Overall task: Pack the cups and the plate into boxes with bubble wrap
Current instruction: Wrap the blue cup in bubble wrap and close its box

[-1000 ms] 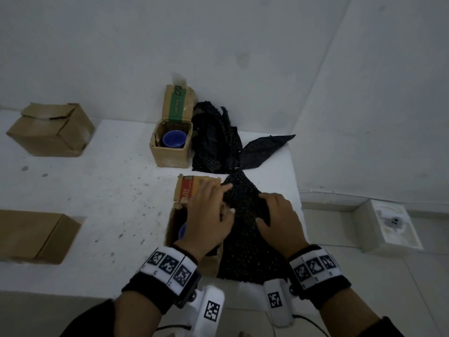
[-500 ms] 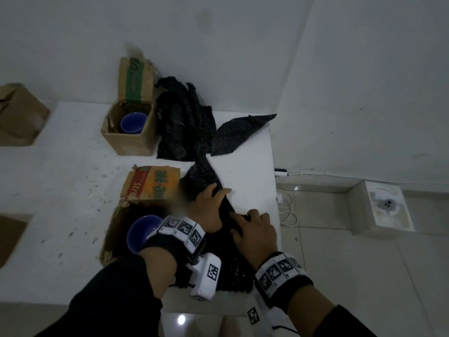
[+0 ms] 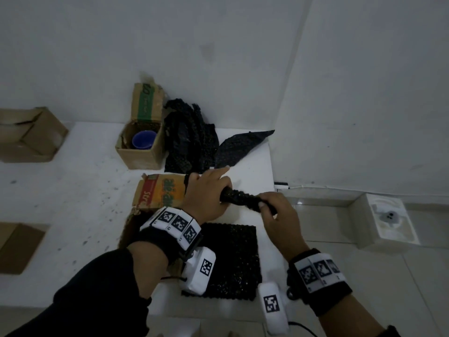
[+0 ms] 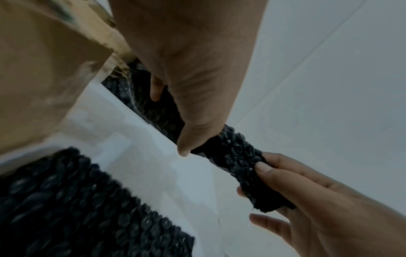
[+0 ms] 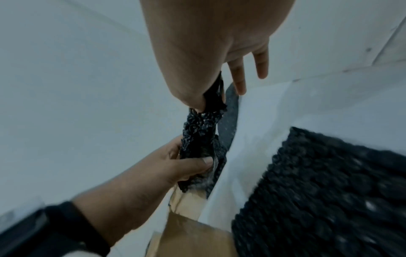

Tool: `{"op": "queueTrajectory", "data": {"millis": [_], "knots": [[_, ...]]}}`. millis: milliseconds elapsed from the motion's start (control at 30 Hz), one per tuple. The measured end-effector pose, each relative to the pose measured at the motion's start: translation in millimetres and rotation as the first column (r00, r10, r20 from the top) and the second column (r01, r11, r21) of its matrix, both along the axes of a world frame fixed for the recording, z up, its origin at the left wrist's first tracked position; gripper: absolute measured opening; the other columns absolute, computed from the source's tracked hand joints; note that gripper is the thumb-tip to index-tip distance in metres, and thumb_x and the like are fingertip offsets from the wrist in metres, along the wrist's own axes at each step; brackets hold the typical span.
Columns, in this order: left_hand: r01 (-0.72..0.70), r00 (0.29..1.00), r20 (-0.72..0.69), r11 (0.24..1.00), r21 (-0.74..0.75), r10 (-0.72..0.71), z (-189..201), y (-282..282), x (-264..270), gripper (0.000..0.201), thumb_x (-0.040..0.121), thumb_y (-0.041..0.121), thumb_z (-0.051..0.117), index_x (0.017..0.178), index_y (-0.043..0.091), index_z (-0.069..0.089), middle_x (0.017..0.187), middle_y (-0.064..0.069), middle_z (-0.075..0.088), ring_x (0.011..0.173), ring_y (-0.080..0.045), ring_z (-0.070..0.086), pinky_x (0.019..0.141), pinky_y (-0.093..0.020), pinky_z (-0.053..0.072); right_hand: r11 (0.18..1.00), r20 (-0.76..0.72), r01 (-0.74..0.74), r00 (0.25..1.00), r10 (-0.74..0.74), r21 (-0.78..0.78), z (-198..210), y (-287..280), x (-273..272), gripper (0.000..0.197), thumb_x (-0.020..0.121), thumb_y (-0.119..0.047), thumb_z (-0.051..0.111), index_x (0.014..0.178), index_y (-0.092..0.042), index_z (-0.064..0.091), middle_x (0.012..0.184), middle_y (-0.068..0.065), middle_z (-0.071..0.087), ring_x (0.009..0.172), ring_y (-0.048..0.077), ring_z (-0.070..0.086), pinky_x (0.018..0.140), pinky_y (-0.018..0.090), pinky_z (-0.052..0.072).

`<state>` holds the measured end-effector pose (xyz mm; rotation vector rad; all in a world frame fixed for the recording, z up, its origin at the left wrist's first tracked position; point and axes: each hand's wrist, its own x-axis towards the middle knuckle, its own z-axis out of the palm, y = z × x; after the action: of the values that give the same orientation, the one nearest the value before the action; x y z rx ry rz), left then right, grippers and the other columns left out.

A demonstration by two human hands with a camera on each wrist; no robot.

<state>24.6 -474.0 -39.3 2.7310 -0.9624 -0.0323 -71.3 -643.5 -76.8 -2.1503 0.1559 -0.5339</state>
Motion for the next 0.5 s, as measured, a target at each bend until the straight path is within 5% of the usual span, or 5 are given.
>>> {"op": "queueTrajectory", "data": {"millis": [100,200,300,367,500], "knots": [[0.027,0.996,0.091,0.994,-0.105,-0.017,31,9,6,0.008,0.081,0.028,0.058,0.088,0.027,0.054,0.101,0.009,0.064,0.124,-0.015,0.047,0.101,-0.042,0.017,0.994,0.138,0.007,0.99,-0.021,0.106,25,0,0,0.018,0.076,-0.007,0.057,0.089,-0.014,0.068,0.09,0.0,0.062,0.084,0.001,0.056,0.076,0.006,0.044],[0.072,0.99,0.135,0.977,-0.202,-0.045,57,25,9,0.018,0.08,0.017,0.052,0.078,0.03,0.04,0.063,0.008,0.049,0.07,-0.013,0.052,0.113,-0.047,0.002,0.992,0.175,-0.018,0.985,-0.003,0.122,50,10,3,0.023,0.071,0.001,0.062,0.086,-0.015,0.07,0.092,0.002,0.063,0.088,0.008,0.06,0.08,0.015,0.049],[0.165,0.985,0.102,0.945,-0.282,-0.141,76,46,7,0.02,0.081,0.012,0.051,0.084,0.029,0.04,0.062,0.005,0.052,0.061,-0.018,0.05,0.109,-0.033,0.019,0.998,0.162,-0.065,0.985,0.064,0.0,73,35,5,0.026,0.069,0.001,0.059,0.089,-0.016,0.062,0.093,-0.002,0.059,0.089,0.013,0.059,0.078,0.022,0.048],[0.222,0.975,0.058,0.922,-0.318,-0.215,83,66,4,0.012,0.079,0.012,0.051,0.085,0.022,0.047,0.069,-0.001,0.058,0.063,-0.024,0.053,0.08,-0.024,0.036,0.99,0.112,-0.135,0.984,0.138,-0.039,83,58,6,0.03,0.072,-0.008,0.059,0.097,-0.024,0.056,0.096,-0.008,0.058,0.087,0.013,0.058,0.074,0.023,0.047],[0.189,0.97,-0.083,0.926,-0.326,-0.227,74,112,-5,0.01,0.082,0.019,0.055,0.086,0.024,0.047,0.076,0.002,0.058,0.069,-0.019,0.056,0.058,-0.037,0.043,0.954,-0.006,-0.279,0.96,0.28,-0.106,80,100,15,0.039,0.079,-0.008,0.062,0.113,-0.026,0.061,0.097,-0.011,0.061,0.076,0.006,0.055,0.067,0.021,0.046]]}}
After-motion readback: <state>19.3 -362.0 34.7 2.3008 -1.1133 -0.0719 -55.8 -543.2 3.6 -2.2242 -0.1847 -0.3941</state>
